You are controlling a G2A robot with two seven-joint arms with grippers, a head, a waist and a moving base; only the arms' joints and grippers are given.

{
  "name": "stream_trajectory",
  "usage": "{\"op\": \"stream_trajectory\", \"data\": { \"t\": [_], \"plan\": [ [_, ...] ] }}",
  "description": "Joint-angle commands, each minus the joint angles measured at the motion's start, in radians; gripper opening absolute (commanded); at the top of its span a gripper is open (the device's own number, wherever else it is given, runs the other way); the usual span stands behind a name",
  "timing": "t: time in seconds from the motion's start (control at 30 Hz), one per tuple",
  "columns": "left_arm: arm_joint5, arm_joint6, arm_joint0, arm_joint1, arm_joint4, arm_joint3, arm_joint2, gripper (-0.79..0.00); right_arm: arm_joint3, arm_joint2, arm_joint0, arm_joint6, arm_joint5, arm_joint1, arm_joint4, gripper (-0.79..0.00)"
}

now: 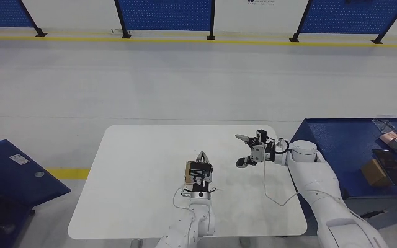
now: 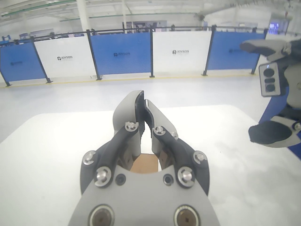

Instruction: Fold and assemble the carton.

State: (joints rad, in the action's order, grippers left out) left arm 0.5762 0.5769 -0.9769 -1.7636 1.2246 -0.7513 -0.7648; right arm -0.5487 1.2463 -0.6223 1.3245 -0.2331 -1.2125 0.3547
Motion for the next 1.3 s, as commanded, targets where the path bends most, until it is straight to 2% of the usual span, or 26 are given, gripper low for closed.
{"op": "stream_trajectory", "data": {
  "t": [0.0, 0.1, 0.3, 0.47, 0.7, 0.97, 1.13, 1.27],
  "plan": [
    [-0.072, -0.138, 0.035, 0.002, 0.013, 0.016, -0.003, -0.785, 0.000, 0.000, 0.000, 0.000, 0.000, 0.000, 0.000, 0.000],
    [-0.144, -0.275, 0.076, 0.011, 0.023, 0.040, -0.024, -0.785, 0.000, 0.000, 0.000, 0.000, 0.000, 0.000, 0.000, 0.000],
    [-0.200, -0.374, 0.075, 0.022, 0.020, 0.047, -0.056, -0.785, 0.000, 0.000, 0.000, 0.000, 0.000, 0.000, 0.000, 0.000],
    [-0.257, -0.392, 0.050, 0.034, 0.001, 0.030, -0.090, -0.785, 0.000, 0.000, 0.000, 0.000, 0.000, 0.000, 0.000, 0.000],
    [-0.286, -0.411, 0.021, 0.044, 0.005, 0.019, -0.115, -0.785, 0.000, 0.000, 0.000, 0.000, 0.000, 0.000, 0.000, 0.000],
    [-0.256, -0.448, 0.019, 0.041, 0.027, 0.030, -0.121, -0.785, 0.000, 0.000, 0.000, 0.000, 0.000, 0.000, 0.000, 0.000],
    [-0.257, -0.365, -0.006, 0.042, 0.016, -0.024, -0.138, -0.785, 0.000, 0.000, 0.000, 0.000, 0.000, 0.000, 0.000, 0.000],
    [-0.251, -0.406, -0.010, 0.043, 0.038, -0.018, -0.138, -0.785, 0.000, 0.000, 0.000, 0.000, 0.000, 0.000, 0.000, 0.000]
  ]
}}
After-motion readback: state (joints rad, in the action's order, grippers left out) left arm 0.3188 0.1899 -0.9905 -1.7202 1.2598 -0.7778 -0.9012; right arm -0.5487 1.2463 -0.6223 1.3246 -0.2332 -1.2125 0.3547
